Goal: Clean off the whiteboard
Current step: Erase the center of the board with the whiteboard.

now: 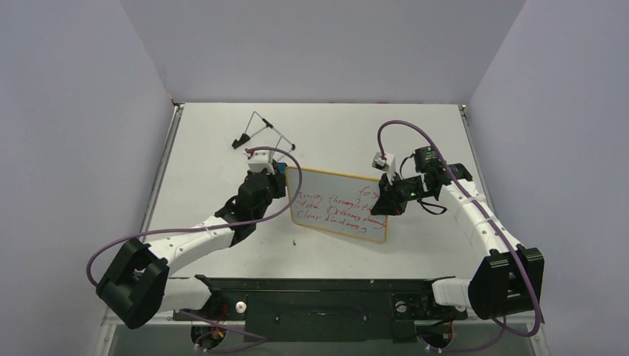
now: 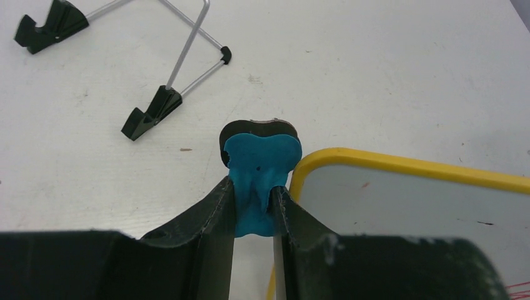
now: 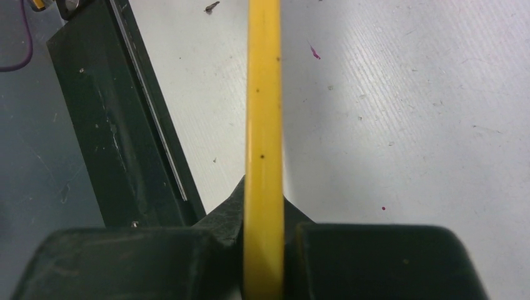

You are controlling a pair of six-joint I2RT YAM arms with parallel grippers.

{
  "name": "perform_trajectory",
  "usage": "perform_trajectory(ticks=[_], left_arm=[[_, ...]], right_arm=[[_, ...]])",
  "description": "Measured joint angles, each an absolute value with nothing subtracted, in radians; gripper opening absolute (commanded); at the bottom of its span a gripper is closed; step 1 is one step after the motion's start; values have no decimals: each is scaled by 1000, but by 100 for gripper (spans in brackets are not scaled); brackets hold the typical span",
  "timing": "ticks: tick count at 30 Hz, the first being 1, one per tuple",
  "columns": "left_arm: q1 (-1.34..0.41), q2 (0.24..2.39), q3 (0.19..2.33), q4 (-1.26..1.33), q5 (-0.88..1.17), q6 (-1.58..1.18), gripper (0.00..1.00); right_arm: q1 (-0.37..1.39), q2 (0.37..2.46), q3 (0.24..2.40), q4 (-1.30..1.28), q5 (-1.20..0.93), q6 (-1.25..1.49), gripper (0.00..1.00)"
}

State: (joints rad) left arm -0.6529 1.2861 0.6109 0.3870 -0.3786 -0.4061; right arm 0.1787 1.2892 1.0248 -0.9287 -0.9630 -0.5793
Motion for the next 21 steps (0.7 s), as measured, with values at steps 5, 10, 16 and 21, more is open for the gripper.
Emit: perform_trajectory(ticks=[5, 10, 16, 21], left_arm=[[-694, 1155, 601, 288, -498, -418, 0], [-700, 1031, 591, 256, -533, -419, 0], [-826, 1019, 578, 296, -433, -413, 0], [-1029, 1156, 629, 353, -398, -395, 0]], right_arm=[[184, 1289, 1025, -936, -967, -591, 0], [186, 1290, 1025, -936, -967, -591, 0], [186, 1290, 1025, -936, -967, -591, 0], [186, 1290, 1025, -936, -967, -591, 0]])
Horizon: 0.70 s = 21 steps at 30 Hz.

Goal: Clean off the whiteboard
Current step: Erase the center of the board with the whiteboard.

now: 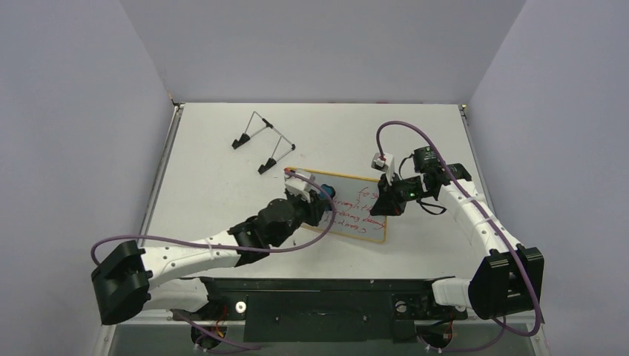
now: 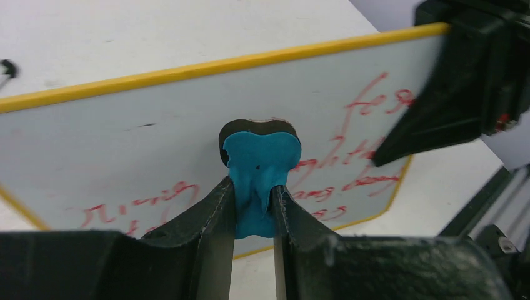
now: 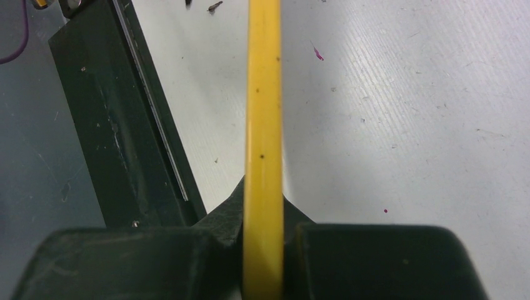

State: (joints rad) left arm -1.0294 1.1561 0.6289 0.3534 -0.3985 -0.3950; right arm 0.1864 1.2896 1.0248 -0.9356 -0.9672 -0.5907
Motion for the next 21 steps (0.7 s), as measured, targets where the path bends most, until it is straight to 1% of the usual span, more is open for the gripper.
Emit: perform_trajectory(ticks=[5, 11, 21], left_arm=[[-1141, 1331, 751, 409, -417, -381, 0], [-1200, 1505, 889, 440, -505, -379, 0], [-1224, 1558, 956, 423, -643, -350, 0]], right_arm=[[186, 1290, 1025, -936, -967, -591, 0], [186, 1290, 1025, -936, -967, -590, 0], [178, 1290, 1025, -907, -957, -584, 0]])
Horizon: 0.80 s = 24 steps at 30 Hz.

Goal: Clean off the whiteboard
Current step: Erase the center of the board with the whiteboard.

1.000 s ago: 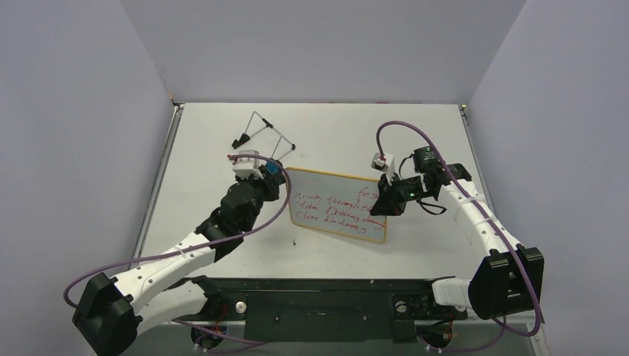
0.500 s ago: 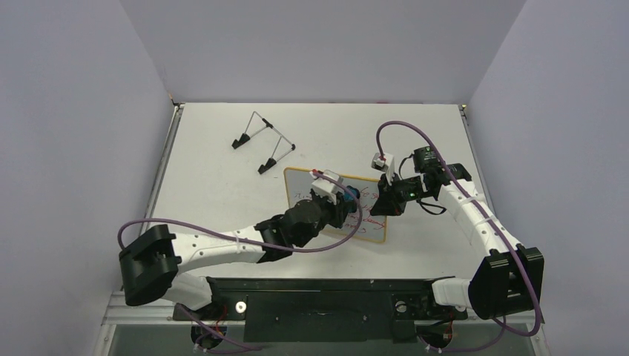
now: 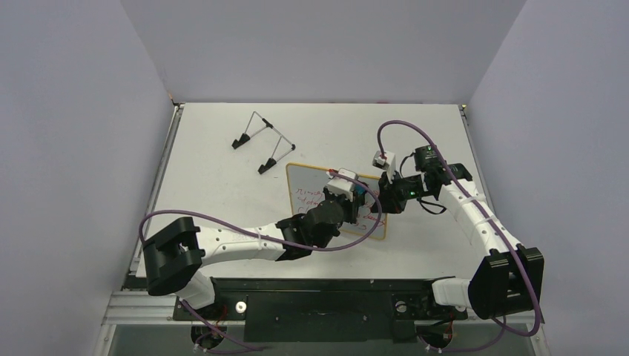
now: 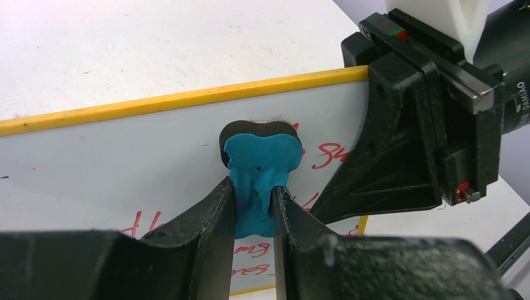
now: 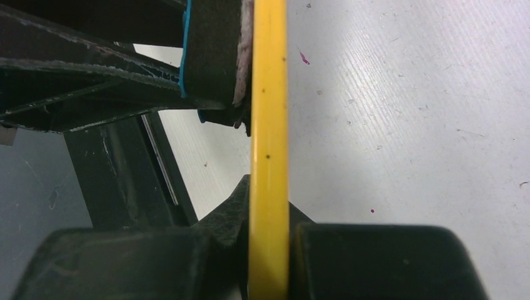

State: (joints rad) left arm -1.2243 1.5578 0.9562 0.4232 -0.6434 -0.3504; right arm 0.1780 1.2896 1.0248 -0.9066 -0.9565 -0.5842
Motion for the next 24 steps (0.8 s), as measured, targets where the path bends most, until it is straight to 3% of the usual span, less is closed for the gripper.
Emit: perform_trajectory(ticks=[24], left_arm=[[-1222, 1586, 1038, 413, -566, -303, 0]], right_arm=[[176, 1290, 1025, -902, -953, -580, 0]])
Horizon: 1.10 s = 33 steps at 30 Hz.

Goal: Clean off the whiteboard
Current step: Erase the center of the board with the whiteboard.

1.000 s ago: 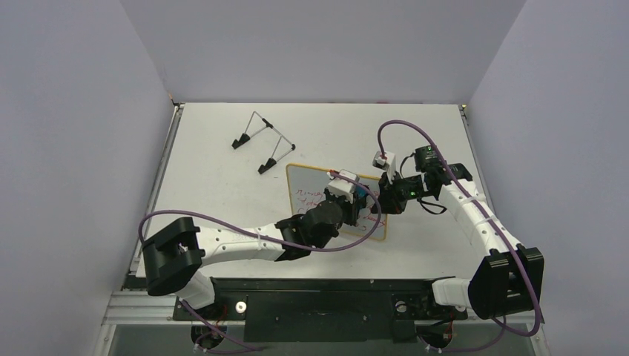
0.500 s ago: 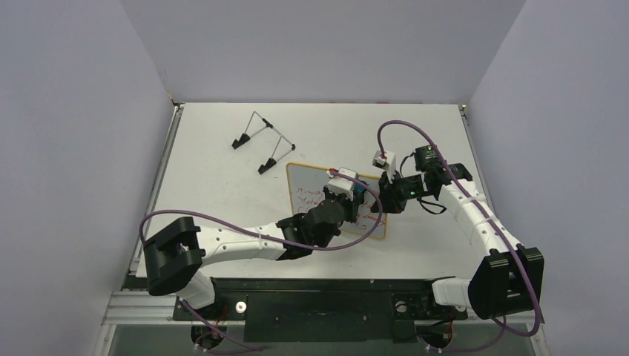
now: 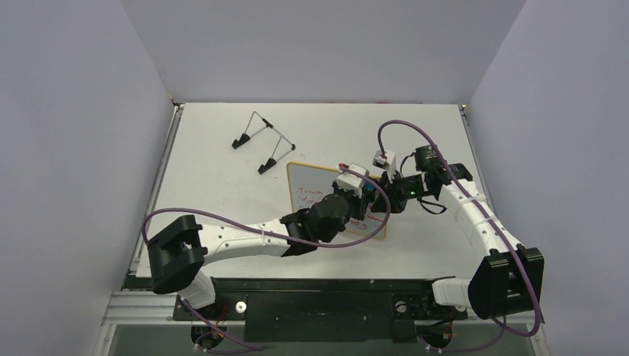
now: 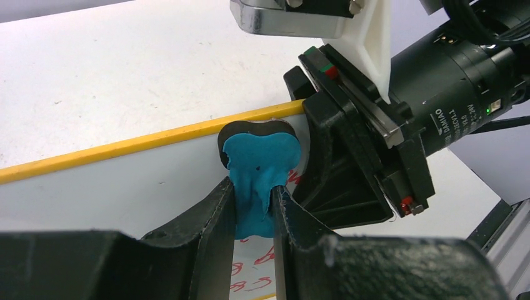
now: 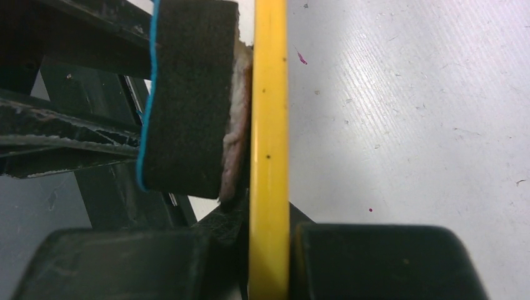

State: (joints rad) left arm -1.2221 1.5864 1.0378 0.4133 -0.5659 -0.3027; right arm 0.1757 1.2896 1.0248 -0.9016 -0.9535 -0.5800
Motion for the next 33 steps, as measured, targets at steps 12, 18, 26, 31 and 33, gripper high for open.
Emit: perform_trajectory(ticks=[12, 18, 26, 31, 33], left_arm=[[-1207, 1563, 987, 392, -583, -387, 0], [-1209, 1557, 951, 387, -572, -411, 0], [-1190, 1557, 983, 375, -502, -396, 0], [-1166, 1557, 1015, 370, -484, -390, 0], [-1161, 1557, 1016, 369, -481, -390, 0]], right_arm=[[176, 1290, 1025, -898, -952, -579, 0], [176, 1290, 1025, -899, -952, -580, 0], [176, 1290, 1025, -899, -952, -579, 0], [176, 1290, 1025, -885, -947, -577, 0], [176, 1290, 1025, -878, -944, -574, 0]])
